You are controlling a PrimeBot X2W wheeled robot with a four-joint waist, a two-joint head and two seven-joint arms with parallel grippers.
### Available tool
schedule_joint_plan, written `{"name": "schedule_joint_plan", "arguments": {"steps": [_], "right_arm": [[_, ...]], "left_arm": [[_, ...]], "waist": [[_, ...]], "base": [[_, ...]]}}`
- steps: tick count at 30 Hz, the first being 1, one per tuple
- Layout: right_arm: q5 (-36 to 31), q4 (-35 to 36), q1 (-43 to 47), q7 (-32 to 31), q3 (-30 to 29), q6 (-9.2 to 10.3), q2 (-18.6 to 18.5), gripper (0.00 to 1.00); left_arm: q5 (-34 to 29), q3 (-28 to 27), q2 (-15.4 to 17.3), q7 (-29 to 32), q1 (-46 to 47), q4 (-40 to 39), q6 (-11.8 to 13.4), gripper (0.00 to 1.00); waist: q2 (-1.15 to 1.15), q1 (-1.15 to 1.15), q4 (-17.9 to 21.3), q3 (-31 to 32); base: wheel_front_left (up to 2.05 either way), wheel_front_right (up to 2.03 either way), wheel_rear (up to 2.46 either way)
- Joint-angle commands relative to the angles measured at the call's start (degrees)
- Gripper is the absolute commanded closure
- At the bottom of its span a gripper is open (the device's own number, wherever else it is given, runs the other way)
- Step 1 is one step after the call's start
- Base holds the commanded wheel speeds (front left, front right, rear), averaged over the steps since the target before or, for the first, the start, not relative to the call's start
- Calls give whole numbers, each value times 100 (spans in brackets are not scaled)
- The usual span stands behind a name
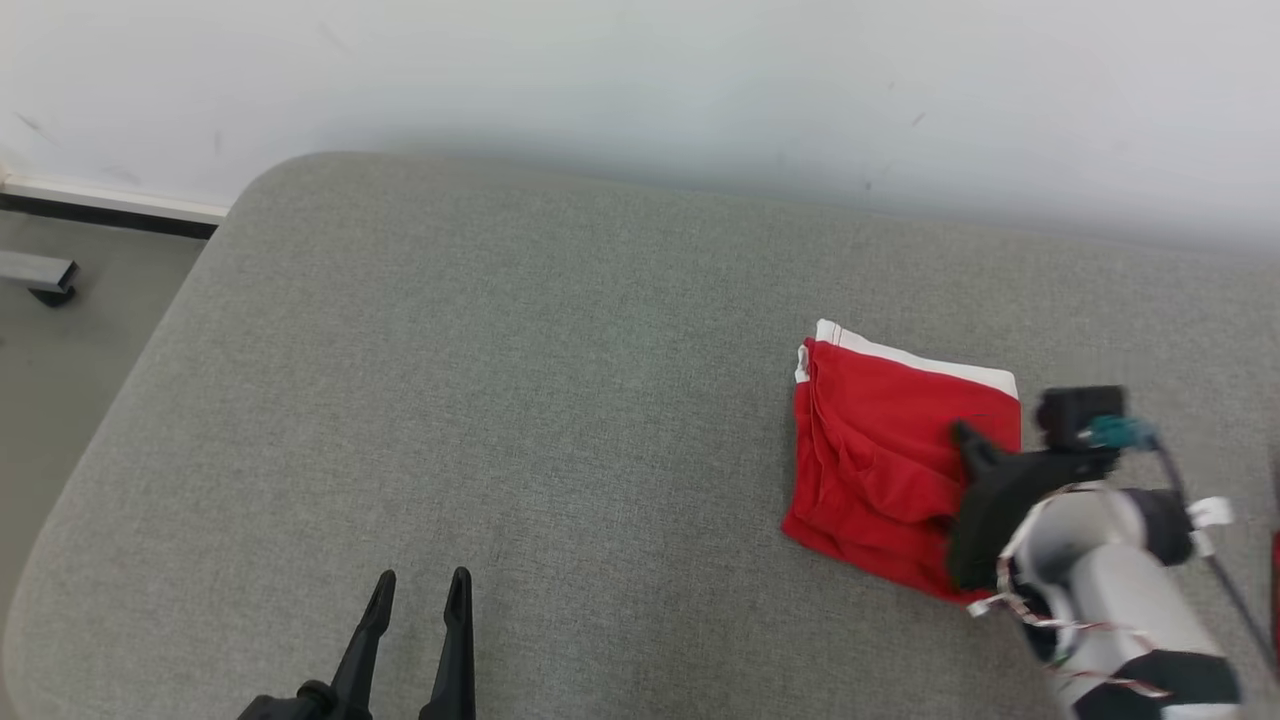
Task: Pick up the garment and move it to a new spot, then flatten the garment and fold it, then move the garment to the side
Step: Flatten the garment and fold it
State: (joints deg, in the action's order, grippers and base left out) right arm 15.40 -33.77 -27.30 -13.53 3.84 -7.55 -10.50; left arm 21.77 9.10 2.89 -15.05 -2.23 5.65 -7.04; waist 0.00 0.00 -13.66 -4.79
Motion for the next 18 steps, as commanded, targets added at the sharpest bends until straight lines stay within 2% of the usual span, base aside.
{"name": "schedule_joint_plan", "arguments": {"steps": [1, 8, 13, 18], "right_arm": [[-57, 19, 50, 112, 147, 16, 134, 100], [9, -20, 277, 359, 1133, 16, 463, 100], [314, -23, 439, 426, 1787, 16, 624, 100], [737, 259, 526, 621, 2178, 16, 722, 100]], "left_arm": [[35, -6, -2, -14, 43, -17, 8, 0], [53, -51, -3, -14, 98, 37, 1, 0], [69, -112, -3, -14, 43, 43, 15, 0], [-15, -222, -3, -14, -51, 56, 42, 0]], "waist": [[0, 0, -4, -74], [0, 0, -74, -96], [0, 0, -62, -34], [0, 0, 55, 99]], "base": [[0, 0, 0], [0, 0, 0], [0, 0, 0], [0, 0, 0]]}}
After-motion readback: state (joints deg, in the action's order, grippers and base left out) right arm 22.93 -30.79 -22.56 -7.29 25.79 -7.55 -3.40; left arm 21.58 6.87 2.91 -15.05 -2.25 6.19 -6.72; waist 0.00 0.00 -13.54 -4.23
